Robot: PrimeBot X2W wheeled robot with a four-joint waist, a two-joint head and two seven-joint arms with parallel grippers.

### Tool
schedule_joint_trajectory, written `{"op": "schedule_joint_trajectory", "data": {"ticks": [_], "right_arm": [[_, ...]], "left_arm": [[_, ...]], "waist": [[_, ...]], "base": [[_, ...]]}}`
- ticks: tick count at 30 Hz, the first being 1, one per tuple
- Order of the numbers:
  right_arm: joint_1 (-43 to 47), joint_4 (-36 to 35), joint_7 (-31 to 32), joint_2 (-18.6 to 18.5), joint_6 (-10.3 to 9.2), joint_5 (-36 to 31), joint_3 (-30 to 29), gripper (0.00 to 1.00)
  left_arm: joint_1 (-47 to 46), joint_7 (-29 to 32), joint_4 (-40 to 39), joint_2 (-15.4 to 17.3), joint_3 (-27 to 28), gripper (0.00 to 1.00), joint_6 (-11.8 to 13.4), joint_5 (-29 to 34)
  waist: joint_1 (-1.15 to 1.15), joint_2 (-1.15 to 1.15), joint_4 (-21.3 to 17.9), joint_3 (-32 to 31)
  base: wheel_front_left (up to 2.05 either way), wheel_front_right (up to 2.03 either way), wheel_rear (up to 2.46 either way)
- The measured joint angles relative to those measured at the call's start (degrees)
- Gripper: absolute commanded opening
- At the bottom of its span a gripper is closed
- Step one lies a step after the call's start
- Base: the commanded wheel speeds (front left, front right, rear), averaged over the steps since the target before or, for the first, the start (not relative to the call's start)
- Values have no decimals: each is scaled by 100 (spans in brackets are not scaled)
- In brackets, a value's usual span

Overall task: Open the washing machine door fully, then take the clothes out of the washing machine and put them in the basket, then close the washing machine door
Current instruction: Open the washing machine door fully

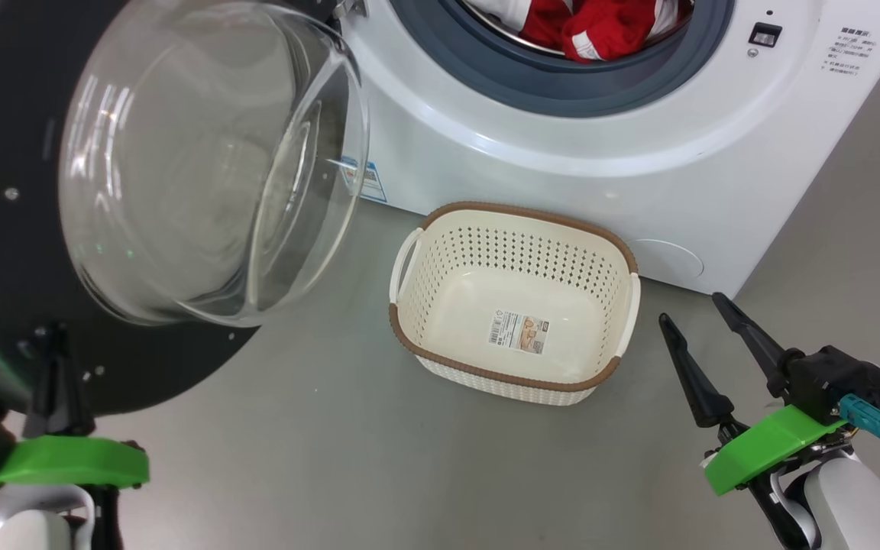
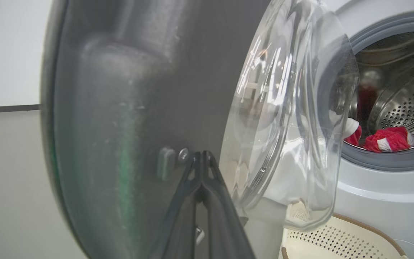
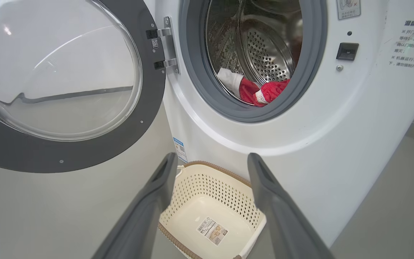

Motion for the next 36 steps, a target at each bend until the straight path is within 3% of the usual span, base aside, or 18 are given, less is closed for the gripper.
{"op": "schedule_joint_trajectory", "data": {"ticks": [12,36], "right_arm": [[-143,-97,0,-65,0,-29,22,100],[-473,-130,0,-186,0,-62,156,100]], "left_arm": [[-640,-1,810,343,831,0,-41,175],[-1717,-1,2161,878,1622,0,-82,564]], "waist": [[0,0,-71,215],[0,0,-299,579]], "base": [[0,0,0],[0,0,0]]}}
